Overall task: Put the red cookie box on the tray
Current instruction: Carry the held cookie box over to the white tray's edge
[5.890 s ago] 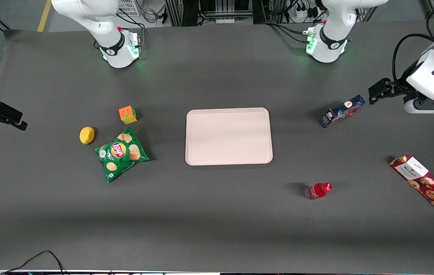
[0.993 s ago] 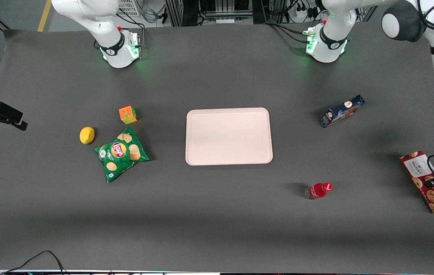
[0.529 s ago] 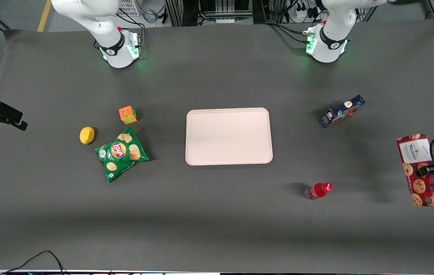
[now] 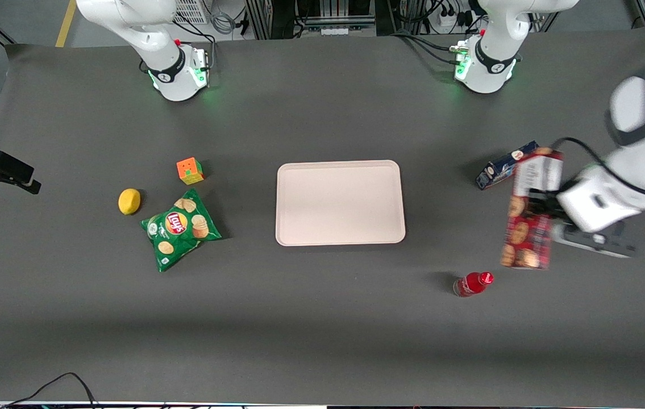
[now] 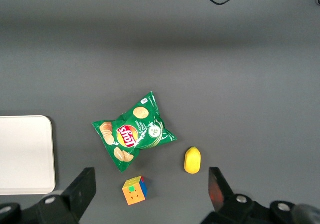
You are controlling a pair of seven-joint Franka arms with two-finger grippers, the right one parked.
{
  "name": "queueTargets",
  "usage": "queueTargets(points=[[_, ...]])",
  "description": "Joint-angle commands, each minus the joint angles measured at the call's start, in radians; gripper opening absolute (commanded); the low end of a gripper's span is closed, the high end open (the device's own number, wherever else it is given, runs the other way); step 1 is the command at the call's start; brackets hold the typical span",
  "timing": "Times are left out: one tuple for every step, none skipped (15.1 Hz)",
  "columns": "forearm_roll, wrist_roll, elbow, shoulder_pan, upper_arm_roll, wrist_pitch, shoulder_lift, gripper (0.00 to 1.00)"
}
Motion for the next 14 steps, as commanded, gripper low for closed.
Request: queueTargets(points=[[0.073, -0.289, -0.04, -0.015, -0.187, 0.008, -0.047, 0.0], [0.087, -0.355, -0.054, -0.018, -0.235, 0.027, -0.049, 0.0], [0.099, -0.418, -0.075, -0.029, -0.275, 0.056, -0.049, 0.0], [0.121, -0.473, -0.119, -0.038, -0.309, 0.102, -0.05, 0.0], [0.144, -0.513, -0.173, -0.04, -0.342, 0.167, -0.052, 0.0], [0.162, -0.552, -0.242, -0.038, -0.374, 0.251, -0.059, 0.0], [0.165, -0.591, -0.306, -0.04, -0.385, 0.338, -0.062, 0.0], [0.164, -0.631, -0.368, -0.04, -0.393, 0.421, -0.064, 0.0], [0.165, -0.664, -0.412, -0.04, -0.396, 0.483, -0.064, 0.0], [0.167, -0.682, -0.455, -0.052, -0.396, 0.53, -0.063, 0.0], [0.168, -0.698, -0.491, -0.058, -0.396, 0.573, -0.059, 0.0], [0.168, -0.717, -0.527, -0.057, -0.393, 0.616, -0.056, 0.0], [0.17, -0.742, -0.561, -0.058, -0.393, 0.661, -0.055, 0.0], [0.173, -0.779, -0.593, -0.058, -0.39, 0.711, -0.05, 0.0]])
